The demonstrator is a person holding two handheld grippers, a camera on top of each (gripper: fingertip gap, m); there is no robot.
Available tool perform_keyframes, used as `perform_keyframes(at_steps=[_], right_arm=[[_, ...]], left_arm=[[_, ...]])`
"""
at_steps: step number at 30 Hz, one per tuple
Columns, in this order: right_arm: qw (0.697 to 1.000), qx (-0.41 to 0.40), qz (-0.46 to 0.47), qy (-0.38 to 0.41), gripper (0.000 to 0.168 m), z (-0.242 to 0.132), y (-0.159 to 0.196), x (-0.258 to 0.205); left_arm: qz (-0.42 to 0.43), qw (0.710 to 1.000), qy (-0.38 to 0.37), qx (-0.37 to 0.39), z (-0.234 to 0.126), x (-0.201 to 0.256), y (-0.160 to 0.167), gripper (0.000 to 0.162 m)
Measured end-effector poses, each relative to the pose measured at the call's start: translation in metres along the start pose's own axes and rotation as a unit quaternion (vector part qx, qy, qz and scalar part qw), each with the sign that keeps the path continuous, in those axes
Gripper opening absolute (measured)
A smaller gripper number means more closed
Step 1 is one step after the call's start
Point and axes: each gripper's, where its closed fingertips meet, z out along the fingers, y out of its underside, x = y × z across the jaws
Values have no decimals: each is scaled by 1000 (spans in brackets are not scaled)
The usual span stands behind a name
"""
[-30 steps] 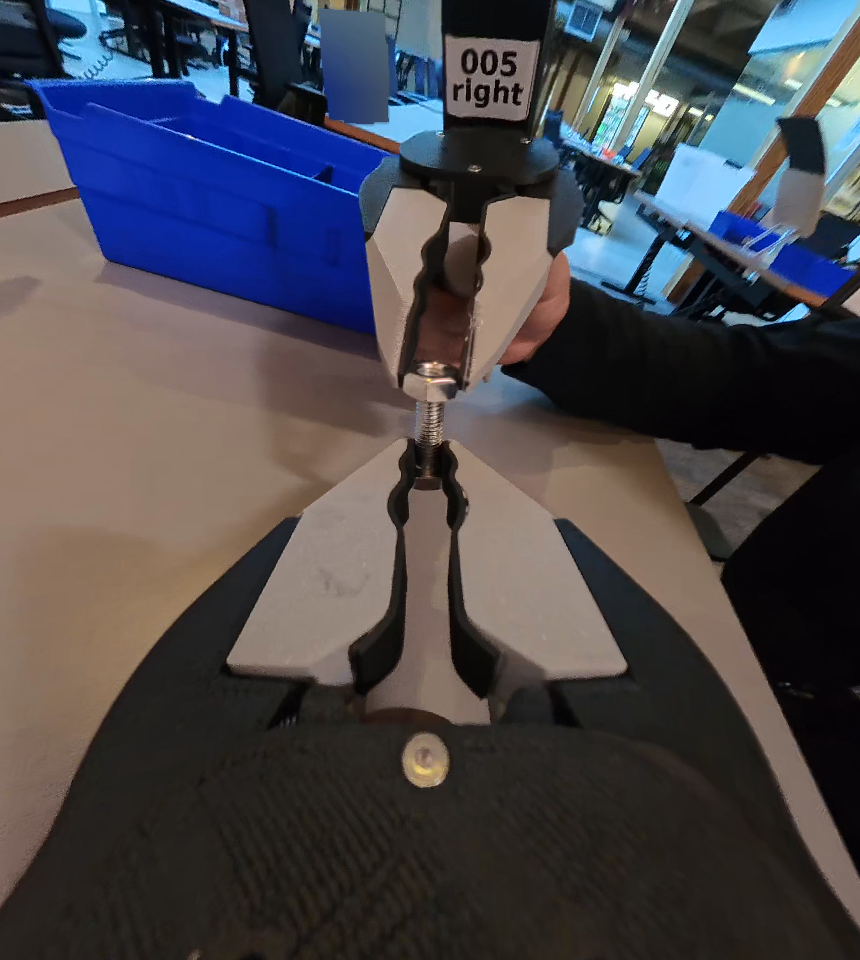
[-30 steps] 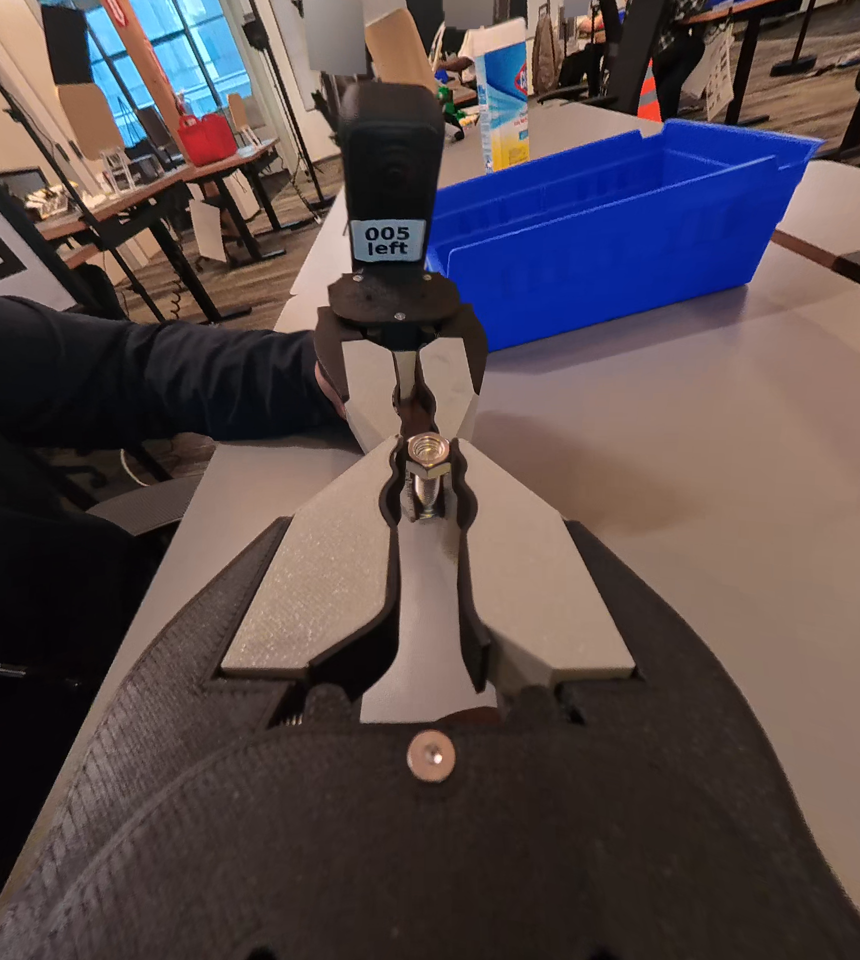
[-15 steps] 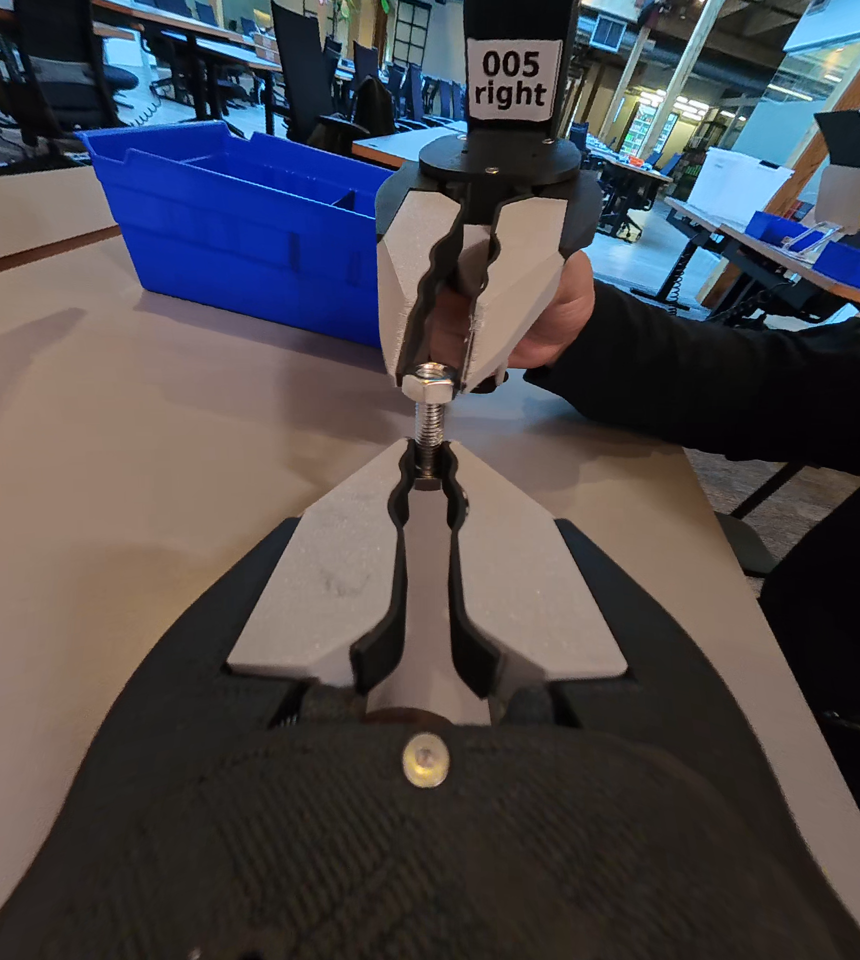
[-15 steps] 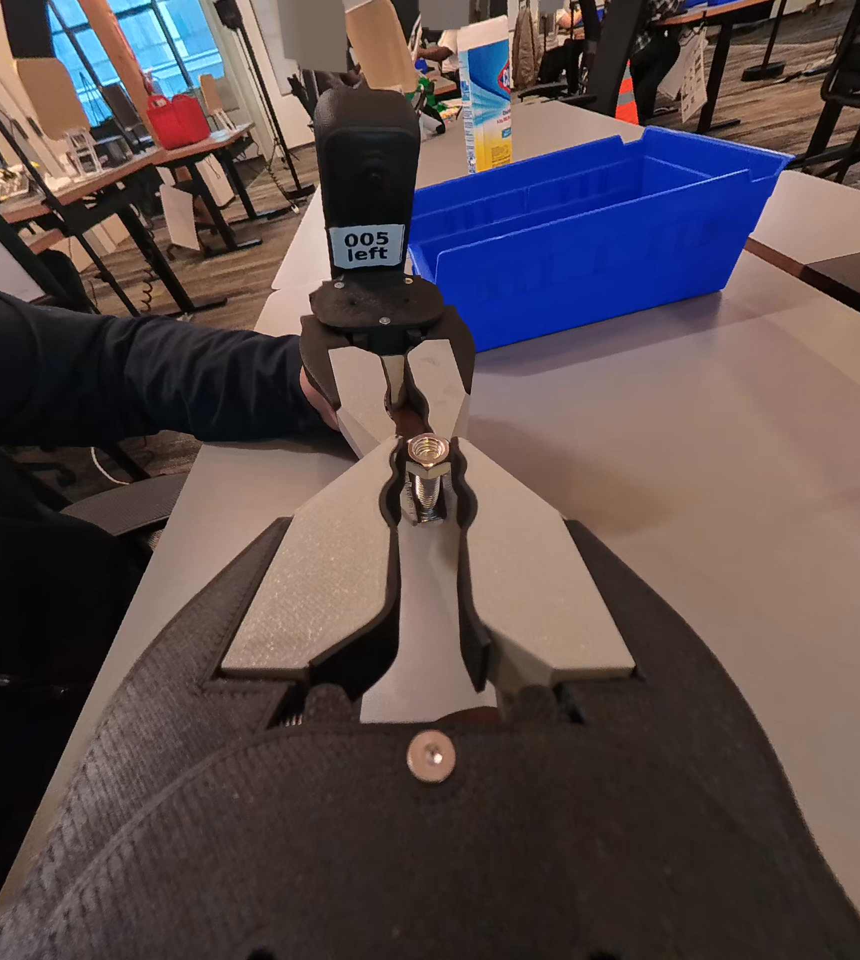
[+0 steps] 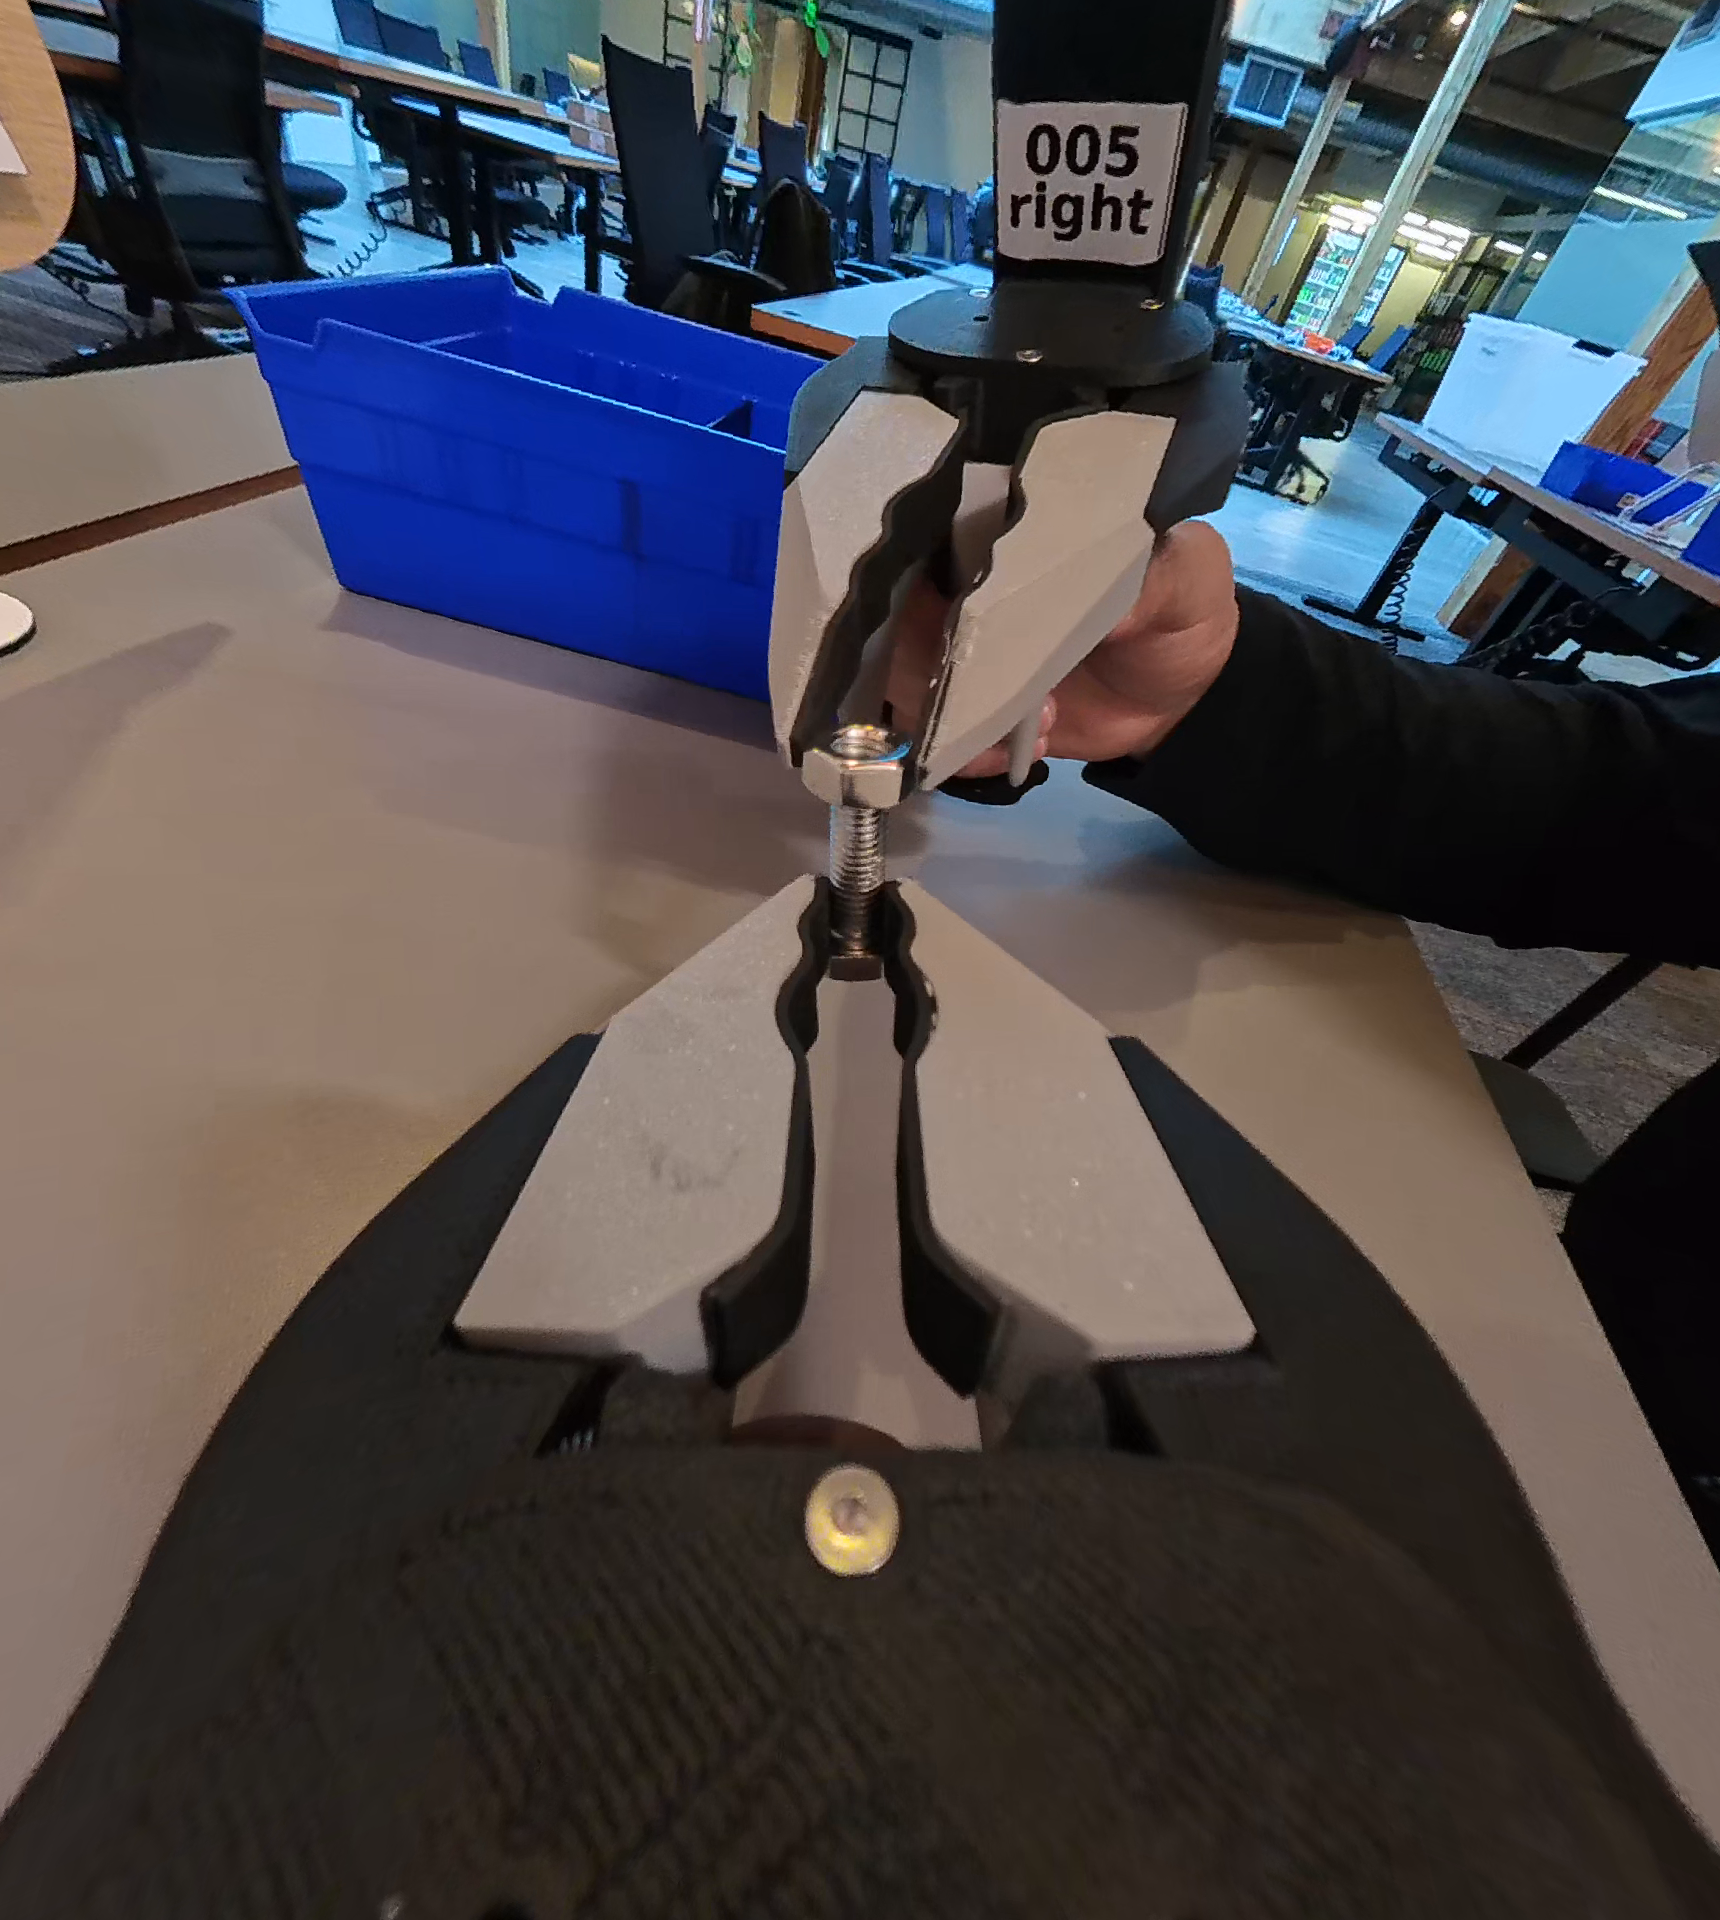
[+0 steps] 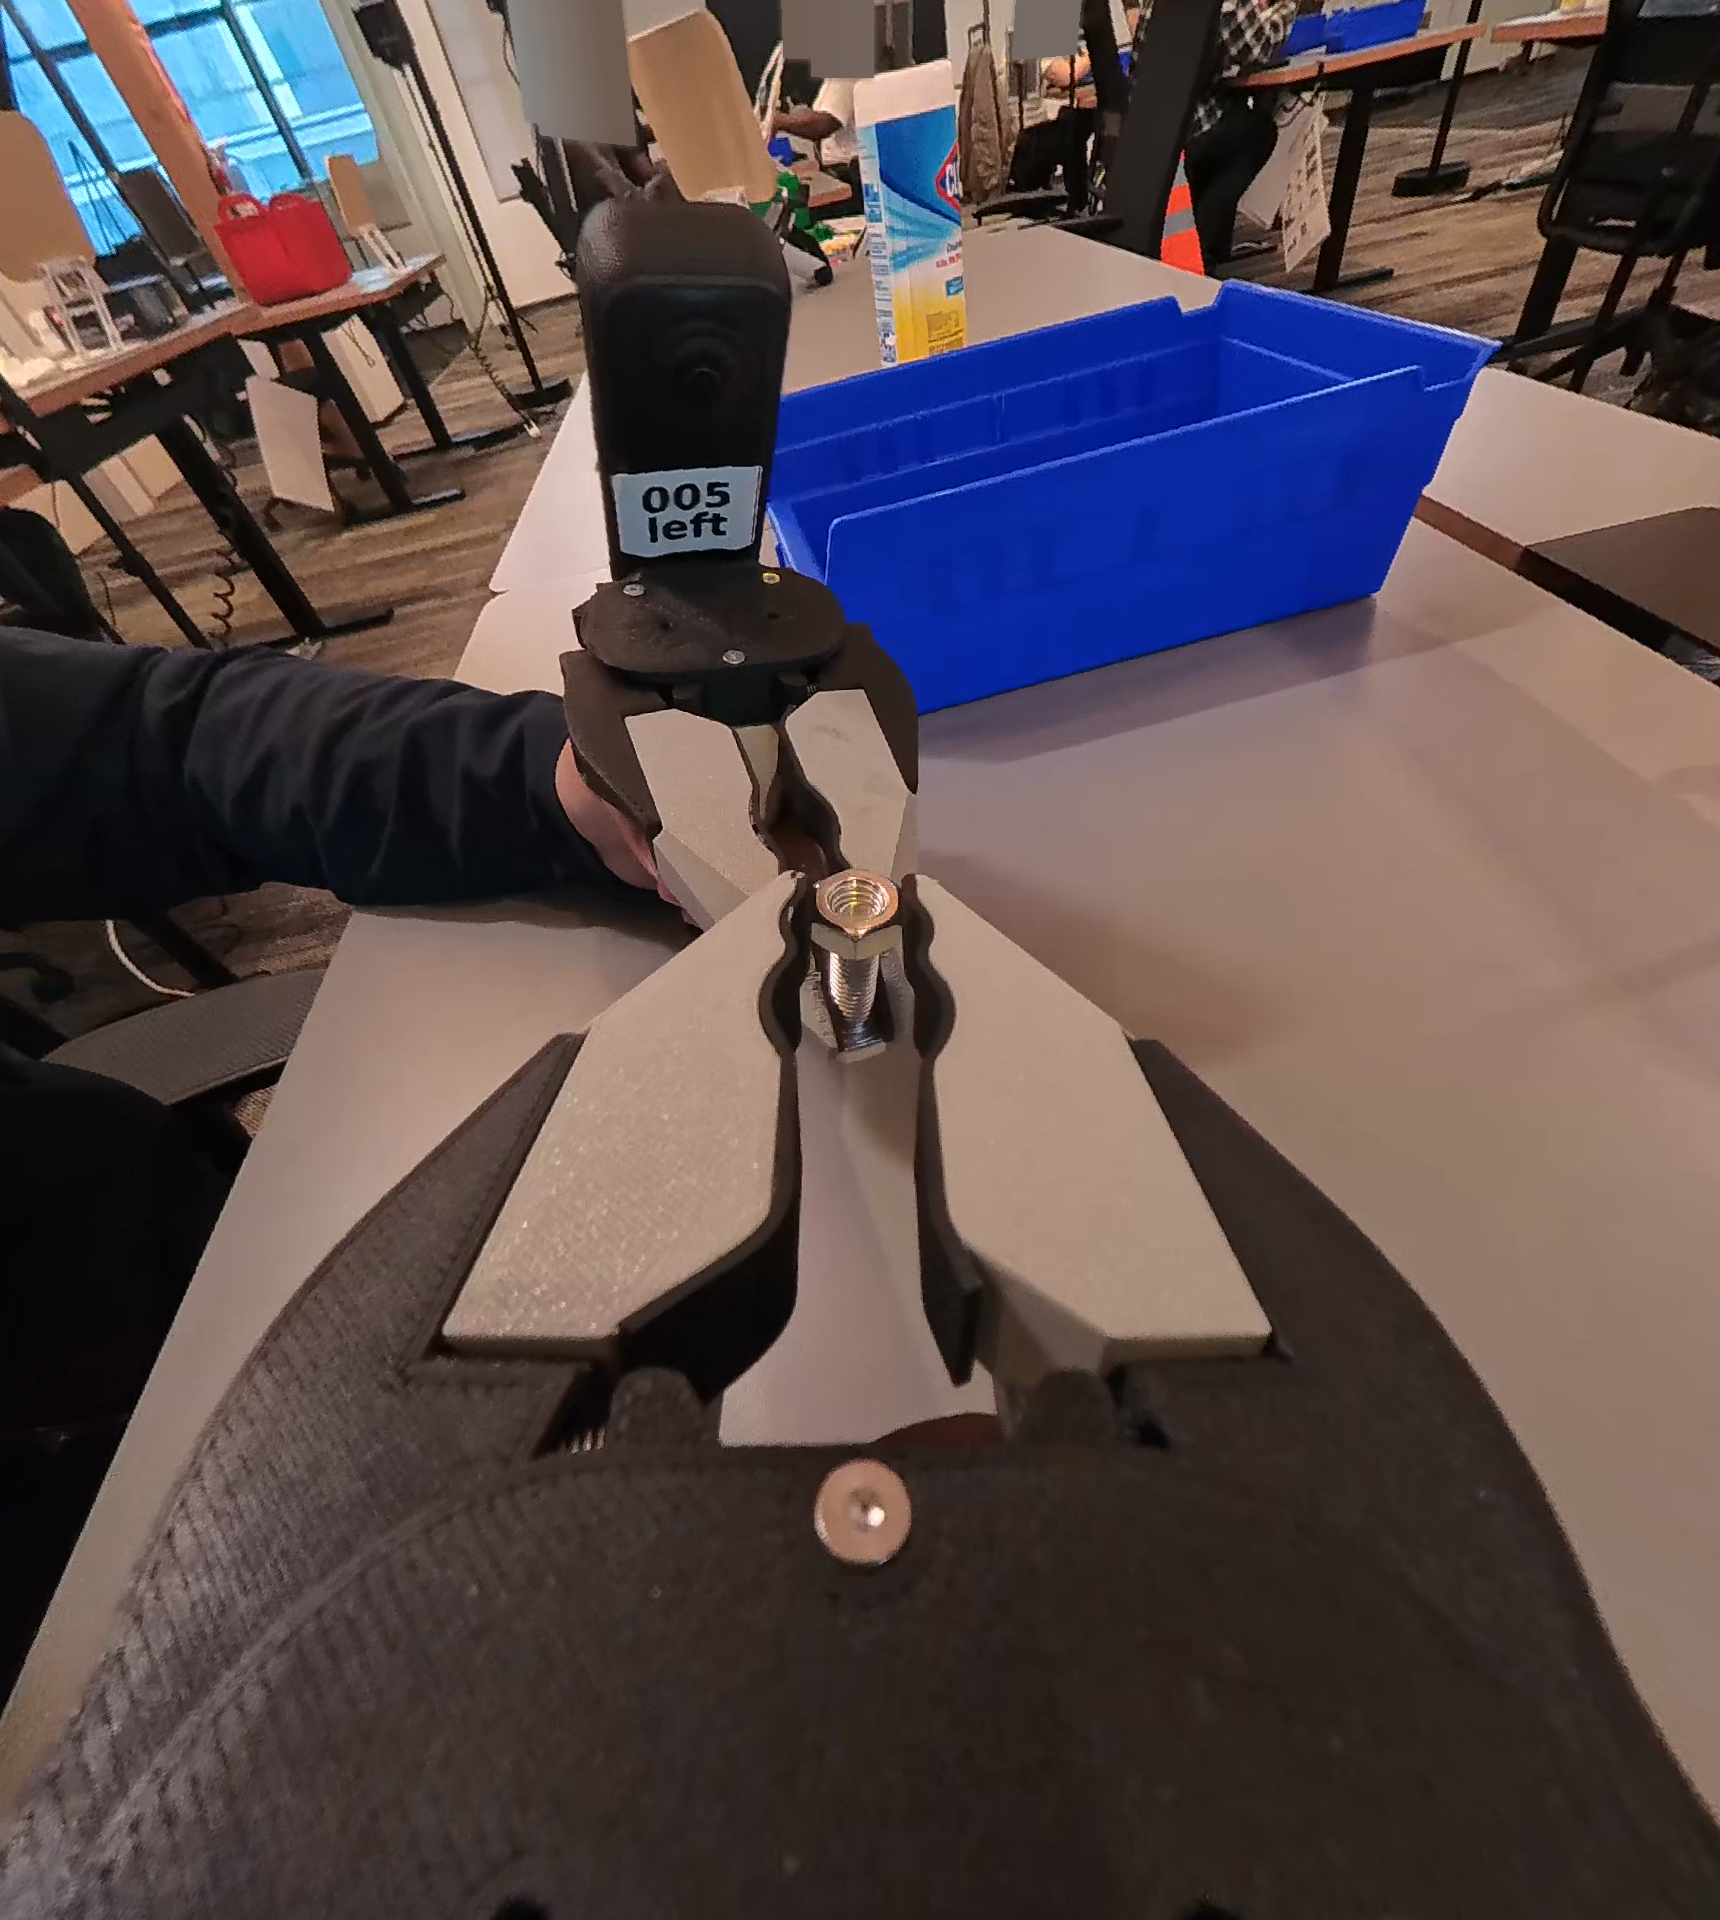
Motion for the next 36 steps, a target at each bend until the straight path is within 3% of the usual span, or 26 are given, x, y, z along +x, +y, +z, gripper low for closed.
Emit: perform_keyframes(at_steps=[23,36], right_arm=[[996,43,23,-71,33,-7,-9,-13],[998,36,12,-54,34,-6,-9,-11]], left_arm=[[29,999,-9,14,-3,2,-7,7],[33,999,-23,22,-7,-2,-11,7]])
